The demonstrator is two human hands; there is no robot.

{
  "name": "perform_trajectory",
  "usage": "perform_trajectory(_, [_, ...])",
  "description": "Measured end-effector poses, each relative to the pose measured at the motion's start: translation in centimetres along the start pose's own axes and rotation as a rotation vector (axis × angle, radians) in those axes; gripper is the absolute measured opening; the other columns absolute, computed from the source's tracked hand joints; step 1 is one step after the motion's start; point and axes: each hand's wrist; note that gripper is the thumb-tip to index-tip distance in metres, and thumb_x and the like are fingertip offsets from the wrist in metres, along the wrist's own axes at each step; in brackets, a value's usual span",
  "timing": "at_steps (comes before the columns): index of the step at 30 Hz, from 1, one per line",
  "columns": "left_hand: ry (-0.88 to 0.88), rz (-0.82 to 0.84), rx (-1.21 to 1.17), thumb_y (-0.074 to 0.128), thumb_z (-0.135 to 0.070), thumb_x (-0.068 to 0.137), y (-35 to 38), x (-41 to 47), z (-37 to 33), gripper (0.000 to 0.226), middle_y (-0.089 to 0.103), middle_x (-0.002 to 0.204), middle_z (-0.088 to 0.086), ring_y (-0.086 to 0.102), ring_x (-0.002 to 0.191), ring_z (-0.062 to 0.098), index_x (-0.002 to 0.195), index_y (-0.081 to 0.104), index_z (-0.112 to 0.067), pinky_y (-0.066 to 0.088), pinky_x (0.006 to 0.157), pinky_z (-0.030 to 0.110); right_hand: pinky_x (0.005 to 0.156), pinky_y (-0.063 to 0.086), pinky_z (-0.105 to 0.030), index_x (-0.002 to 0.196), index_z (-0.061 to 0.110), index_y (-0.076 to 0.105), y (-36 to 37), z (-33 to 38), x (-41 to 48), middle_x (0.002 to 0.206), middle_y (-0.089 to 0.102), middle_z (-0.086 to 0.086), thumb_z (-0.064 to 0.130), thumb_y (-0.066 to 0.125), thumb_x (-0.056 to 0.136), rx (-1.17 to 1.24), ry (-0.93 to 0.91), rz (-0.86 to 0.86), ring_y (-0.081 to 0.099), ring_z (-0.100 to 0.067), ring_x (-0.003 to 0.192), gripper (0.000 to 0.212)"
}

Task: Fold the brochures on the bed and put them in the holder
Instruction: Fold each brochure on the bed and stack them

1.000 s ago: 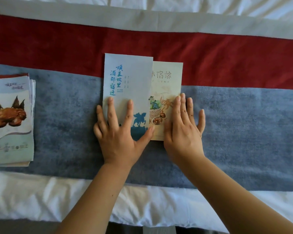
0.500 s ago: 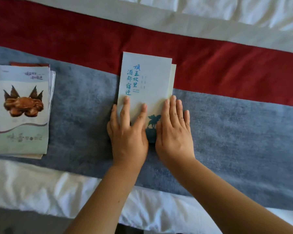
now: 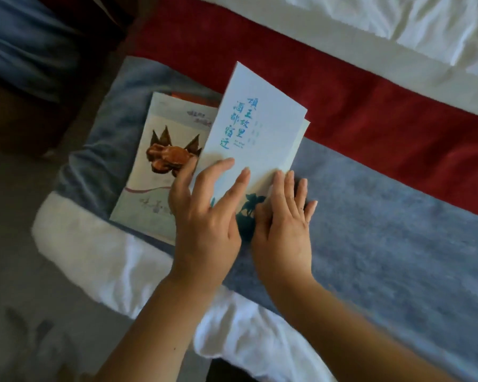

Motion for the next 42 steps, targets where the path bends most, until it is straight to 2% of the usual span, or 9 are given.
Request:
perform_trajectory(8, [-0.041, -0.011, 0.024, 0.047, -0.023, 0.11, -3.8, -0.8, 7.0, 0.035, 0.061, 0.136, 0.019, 0.045, 0.136, 0.046, 0.132, 0.069, -0.008, 0.044, 0.11, 0.058, 0.125, -0.015, -0.029, 0.165, 0.02, 0.02, 5.3, 5.1, -0.7, 0.172, 0.008, 0.003, 0.009, 0.047, 0.107, 0.088, -0.038, 0.041, -0.015, -0.009, 0.156, 0.064])
perform_trajectory(19, [-0.165, 0.09, -0.064, 0.065, 0.001, 0.095, -3.5, -2.0, 10.8, 0.039, 0.054, 0.143, 0.019, 0.046, 0.138, 0.042, 0.132, 0.069, -0.01, 0.044, 0.107, 0.061, 0.126, -0.011, -0.028, 0.161, 0.012, 0.028, 7.7, 6.6, -1.5, 0.169, 0.022, -0.006, 0.01, 0.058, 0.103, -0.027, -0.095, -0.042, 0.001, -0.013, 0.156, 0.066])
perform_trajectory(21, [-0.232, 0.132, -0.084, 0.064, -0.005, 0.097, -3.8, -1.7, 10.9, 0.046, 0.043, 0.153, 0.019, 0.041, 0.142, 0.038, 0.143, 0.061, -0.013, 0.044, 0.109, 0.06, 0.127, -0.009, -0.03, 0.162, 0.011, 0.027, 7.7, 6.6, -1.5, 0.169, 0.022, -0.007, 0.014, 0.059, 0.103, -0.054, -0.093, -0.023, 0.0, -0.013, 0.156, 0.066])
perform_trajectory(24, [-0.422, 0.195, -0.143, 0.063, -0.028, 0.1, -4.2, -0.9, 10.7, 0.074, 0.024, 0.163, 0.015, 0.034, 0.144, 0.031, 0.163, 0.024, -0.019, 0.046, 0.11, 0.055, 0.129, -0.001, -0.037, 0.163, 0.01, 0.022, 7.4, 6.6, -1.2, 0.17, 0.021, -0.005, 0.02, 0.061, 0.102, -0.085, -0.082, -0.001, -0.008, -0.005, 0.154, 0.073])
perform_trajectory(27, [-0.44, 0.229, -0.167, 0.063, -0.043, 0.098, -4.5, 0.6, 11.3, 0.084, 0.035, 0.158, 0.007, 0.035, 0.142, 0.025, 0.164, 0.017, -0.02, 0.046, 0.109, 0.041, 0.129, 0.001, -0.035, 0.164, 0.012, 0.014, 7.3, 7.0, -1.4, 0.171, 0.018, -0.001, 0.022, 0.064, 0.1, -0.061, -0.043, 0.032, -0.023, 0.012, 0.144, 0.082])
perform_trajectory(31, [-0.419, 0.255, -0.154, 0.066, -0.039, 0.097, -4.8, 2.3, 12.6, 0.073, 0.043, 0.153, 0.006, 0.04, 0.138, 0.024, 0.159, 0.034, -0.02, 0.046, 0.106, 0.034, 0.124, -0.012, -0.024, 0.165, 0.012, 0.017, 7.7, 7.8, -1.8, 0.172, 0.013, -0.001, 0.021, 0.061, 0.102, -0.09, -0.035, 0.084, -0.016, 0.0, 0.15, 0.077])
perform_trajectory(37, [-0.223, 0.475, 0.086, 0.061, -0.037, 0.101, -5.6, 2.1, 11.2, 0.065, 0.013, 0.172, 0.0, 0.009, 0.158, 0.03, 0.16, 0.036, -0.025, 0.031, 0.123, 0.05, 0.12, -0.022, -0.034, 0.165, 0.016, -0.004, 6.2, 8.9, -0.2, 0.171, -0.017, -0.014, 0.032, 0.052, 0.106, -0.47, -0.192, 0.26, -0.025, -0.027, 0.155, 0.083])
perform_trajectory(39, [-0.212, 0.575, 0.099, 0.07, -0.04, 0.093, -6.4, 2.7, 11.6, 0.08, 0.005, 0.173, -0.007, 0.002, 0.159, 0.025, 0.161, 0.029, -0.031, 0.029, 0.122, 0.048, 0.119, -0.017, -0.036, 0.166, 0.017, 0.001, 5.0, 9.4, 1.9, 0.172, -0.009, -0.013, 0.042, 0.064, 0.099, -0.619, -0.24, 0.351, -0.011, -0.028, 0.158, 0.095])
perform_trajectory(42, [-0.196, 0.637, 0.127, 0.08, -0.041, 0.084, -6.8, 4.0, 12.2, 0.094, 0.001, 0.172, -0.011, 0.006, 0.158, 0.022, 0.162, 0.027, -0.035, 0.036, 0.119, 0.044, 0.123, 0.016, -0.04, 0.164, 0.019, 0.001, 4.3, 10.4, 4.6, 0.173, -0.002, -0.01, 0.052, 0.077, 0.086, -0.701, -0.162, 0.436, 0.009, -0.029, 0.159, 0.114])
Point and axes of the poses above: each hand's wrist, its own x-axis towards the middle knuckle, its own y-axis out of the palm, z = x × y
